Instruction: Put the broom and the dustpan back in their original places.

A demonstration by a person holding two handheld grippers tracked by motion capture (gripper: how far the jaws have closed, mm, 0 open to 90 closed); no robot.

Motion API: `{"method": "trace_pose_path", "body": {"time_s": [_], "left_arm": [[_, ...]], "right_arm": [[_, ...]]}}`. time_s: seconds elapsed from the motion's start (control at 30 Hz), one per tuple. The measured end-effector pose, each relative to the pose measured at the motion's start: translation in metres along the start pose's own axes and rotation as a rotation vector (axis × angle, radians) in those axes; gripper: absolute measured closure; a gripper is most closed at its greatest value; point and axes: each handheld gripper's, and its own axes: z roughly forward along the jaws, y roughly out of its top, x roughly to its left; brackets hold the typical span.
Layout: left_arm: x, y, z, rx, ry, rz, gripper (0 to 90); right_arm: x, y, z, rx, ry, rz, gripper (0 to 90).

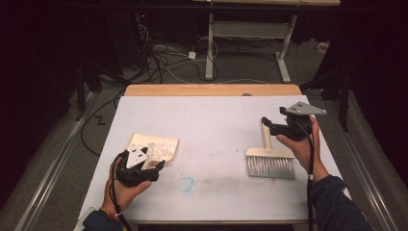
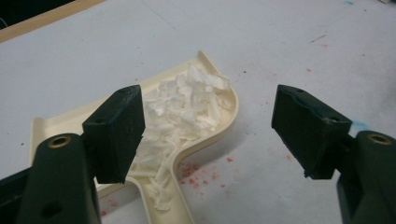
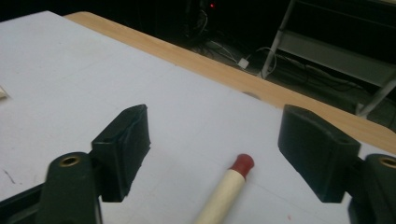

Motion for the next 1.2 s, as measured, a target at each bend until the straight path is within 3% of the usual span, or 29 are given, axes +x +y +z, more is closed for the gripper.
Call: {"method": "trace_pose_path", "body": {"time_s": [0.07, 0.13, 0.37, 0.47, 0.7, 1.03, 1.2], "left_arm": [[-0.001, -0.002, 0.001, 0.003, -0.018, 0.018, 25.7], [-0.002, -0.003, 0.002, -0.004, -0.018, 0.050, 25.1], [-0.005, -0.004, 0.003, -0.016, -0.014, 0.159, 20.4], [-0.007, -0.005, 0.004, -0.017, -0.009, 0.150, 20.4], [-0.015, -0.008, 0.002, -0.021, 0.013, 0.179, 20.4], [-0.016, -0.012, -0.001, -0.034, 0.008, 0.175, 20.4], [-0.017, -0.013, -0.001, -0.037, 0.003, 0.165, 18.7]], "right_arm": [[0.004, 0.000, -0.002, -0.026, -0.011, -0.021, 24.1], [0.007, -0.001, -0.003, -0.041, 0.006, -0.015, 23.4], [0.016, -0.002, -0.010, -0.081, 0.000, -0.025, 22.7], [0.020, -0.002, -0.016, -0.088, -0.008, -0.036, 22.8], [0.028, -0.006, -0.030, -0.101, -0.007, -0.075, 22.1], [0.038, -0.009, -0.045, -0.147, 0.004, -0.111, 22.6], [0.043, -0.010, -0.052, -0.135, 0.019, -0.125, 22.4]]}}
